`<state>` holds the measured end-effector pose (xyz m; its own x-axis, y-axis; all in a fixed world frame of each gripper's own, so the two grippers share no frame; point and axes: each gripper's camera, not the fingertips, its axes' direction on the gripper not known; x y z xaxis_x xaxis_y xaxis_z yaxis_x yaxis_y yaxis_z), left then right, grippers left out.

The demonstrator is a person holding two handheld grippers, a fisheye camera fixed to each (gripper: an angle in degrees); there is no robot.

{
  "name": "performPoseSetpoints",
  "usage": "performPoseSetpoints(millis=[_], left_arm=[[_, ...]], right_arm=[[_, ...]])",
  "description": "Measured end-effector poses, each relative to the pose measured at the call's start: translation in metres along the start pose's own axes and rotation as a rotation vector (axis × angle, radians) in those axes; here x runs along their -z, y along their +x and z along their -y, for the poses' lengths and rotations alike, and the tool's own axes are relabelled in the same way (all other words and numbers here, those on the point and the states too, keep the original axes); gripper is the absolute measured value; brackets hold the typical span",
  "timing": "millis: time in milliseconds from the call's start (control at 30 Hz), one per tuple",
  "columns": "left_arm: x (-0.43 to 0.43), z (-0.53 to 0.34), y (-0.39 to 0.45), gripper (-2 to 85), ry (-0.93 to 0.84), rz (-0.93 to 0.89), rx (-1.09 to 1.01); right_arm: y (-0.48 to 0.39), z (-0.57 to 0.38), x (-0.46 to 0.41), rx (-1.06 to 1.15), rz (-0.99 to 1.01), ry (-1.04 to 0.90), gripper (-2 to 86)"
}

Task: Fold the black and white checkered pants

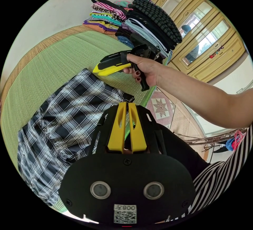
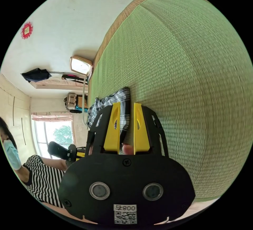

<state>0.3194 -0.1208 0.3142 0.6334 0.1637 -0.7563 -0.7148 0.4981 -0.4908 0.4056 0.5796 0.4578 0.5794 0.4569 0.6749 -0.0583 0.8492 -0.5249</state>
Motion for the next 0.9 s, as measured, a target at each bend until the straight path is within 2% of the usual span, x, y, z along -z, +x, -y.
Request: performPoseSetpoints(millis=[500, 900], left_arm=[[0.001, -0.039, -0.023, 1.0, 0.034, -0.029, 0.003], [0.01, -0.075, -0.04, 1.0, 0.087, -0.125, -0.043]], right_arm=[[-0.034, 0.038, -0.03, 0.059, -0.072, -0.104, 2.1], [-0.046, 0.004, 0.024, -0.028, -0.097, 0.069, 0.8]])
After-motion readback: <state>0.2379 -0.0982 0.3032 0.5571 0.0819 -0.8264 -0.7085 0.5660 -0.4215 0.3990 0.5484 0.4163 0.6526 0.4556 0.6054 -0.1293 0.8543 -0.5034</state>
